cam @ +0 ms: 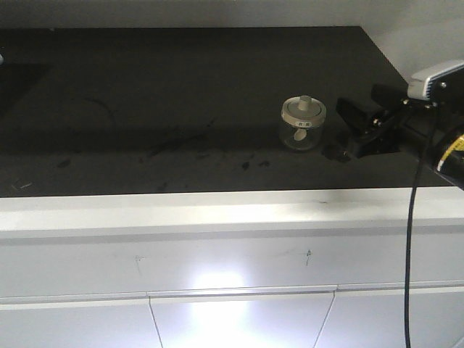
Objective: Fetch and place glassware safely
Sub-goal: 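Lower the open right gripper around the white jar lid and close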
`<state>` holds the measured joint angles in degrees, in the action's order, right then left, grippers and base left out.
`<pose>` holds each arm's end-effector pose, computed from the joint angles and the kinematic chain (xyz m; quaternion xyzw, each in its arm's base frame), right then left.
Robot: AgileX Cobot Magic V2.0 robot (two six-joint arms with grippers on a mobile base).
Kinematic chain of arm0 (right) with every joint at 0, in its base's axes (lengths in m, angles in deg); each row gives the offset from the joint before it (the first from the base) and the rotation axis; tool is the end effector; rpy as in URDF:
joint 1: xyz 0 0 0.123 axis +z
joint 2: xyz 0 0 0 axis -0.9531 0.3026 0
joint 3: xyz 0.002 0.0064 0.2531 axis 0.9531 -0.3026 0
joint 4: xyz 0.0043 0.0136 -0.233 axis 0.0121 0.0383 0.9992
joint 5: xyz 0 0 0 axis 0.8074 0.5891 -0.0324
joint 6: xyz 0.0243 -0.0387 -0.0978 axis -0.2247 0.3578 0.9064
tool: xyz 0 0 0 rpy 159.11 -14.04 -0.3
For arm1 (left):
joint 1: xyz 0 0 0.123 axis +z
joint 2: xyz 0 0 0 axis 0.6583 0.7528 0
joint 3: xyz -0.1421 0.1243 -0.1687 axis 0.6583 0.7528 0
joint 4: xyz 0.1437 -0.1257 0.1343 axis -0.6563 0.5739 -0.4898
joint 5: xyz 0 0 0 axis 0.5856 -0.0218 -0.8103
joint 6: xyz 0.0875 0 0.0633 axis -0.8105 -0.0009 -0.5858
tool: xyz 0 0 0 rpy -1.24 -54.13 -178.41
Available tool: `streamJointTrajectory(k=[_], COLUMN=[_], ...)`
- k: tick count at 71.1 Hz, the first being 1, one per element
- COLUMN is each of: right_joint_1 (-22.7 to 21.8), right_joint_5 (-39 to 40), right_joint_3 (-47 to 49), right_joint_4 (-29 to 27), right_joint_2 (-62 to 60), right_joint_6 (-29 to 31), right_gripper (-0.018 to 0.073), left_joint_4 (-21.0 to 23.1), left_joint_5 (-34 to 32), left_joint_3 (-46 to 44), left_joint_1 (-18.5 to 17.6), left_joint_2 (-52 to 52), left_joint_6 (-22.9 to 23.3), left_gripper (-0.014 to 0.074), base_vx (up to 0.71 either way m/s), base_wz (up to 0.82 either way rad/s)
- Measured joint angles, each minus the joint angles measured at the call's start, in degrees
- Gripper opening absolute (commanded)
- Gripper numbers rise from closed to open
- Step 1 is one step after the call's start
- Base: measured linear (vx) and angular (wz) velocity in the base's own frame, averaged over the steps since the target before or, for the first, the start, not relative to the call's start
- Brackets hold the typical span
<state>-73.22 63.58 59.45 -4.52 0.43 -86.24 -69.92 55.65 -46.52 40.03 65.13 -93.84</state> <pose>0.3105 0.0481 0.2608 -0.2022 0.7027 0.1456 0.6664 0.0977 -0.0009 0.2711 0.0545 0.7632 0.0394 0.6426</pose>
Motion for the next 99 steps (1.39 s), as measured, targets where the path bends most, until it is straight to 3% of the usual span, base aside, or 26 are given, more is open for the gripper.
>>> streamJointTrajectory(k=[18,33,43,76,85,99], right_joint_1=[1.6,4.8,4.6,4.7,4.7,4.7], right_joint_5=[2.4,-1.4,-3.7,-2.7,-2.2,-2.0], right_joint_3=[14.1,24.7,27.4,32.0,32.0,32.0], right_joint_4=[0.7,0.0,-4.7,-5.8,-5.0,-4.6], right_joint_2=[15.4,25.3,29.6,36.9,36.9,36.9], right_joint_6=[0.1,-0.2,0.0,2.4,2.4,2.5], right_gripper=[0.044,0.044,0.044,0.0427,0.0327,-0.0015], left_joint_4=[0.0,0.0,0.0,0.0,0.0,0.0], left_joint_5=[0.0,0.0,0.0,0.0,0.0,0.0], left_joint_3=[0.0,0.0,0.0,0.0,0.0,0.0], left_joint_1=[0.0,0.0,0.0,0.0,0.0,0.0], left_joint_2=[0.0,0.0,0.0,0.0,0.0,0.0], left_joint_6=[0.0,0.0,0.0,0.0,0.0,0.0], left_gripper=[-0.0007,-0.0007,-0.0007,-0.0007,-0.0007,-0.0007], base_vx=[0.0,0.0,0.0,0.0,0.0,0.0], base_wz=[0.0,0.0,0.0,0.0,0.0,0.0])
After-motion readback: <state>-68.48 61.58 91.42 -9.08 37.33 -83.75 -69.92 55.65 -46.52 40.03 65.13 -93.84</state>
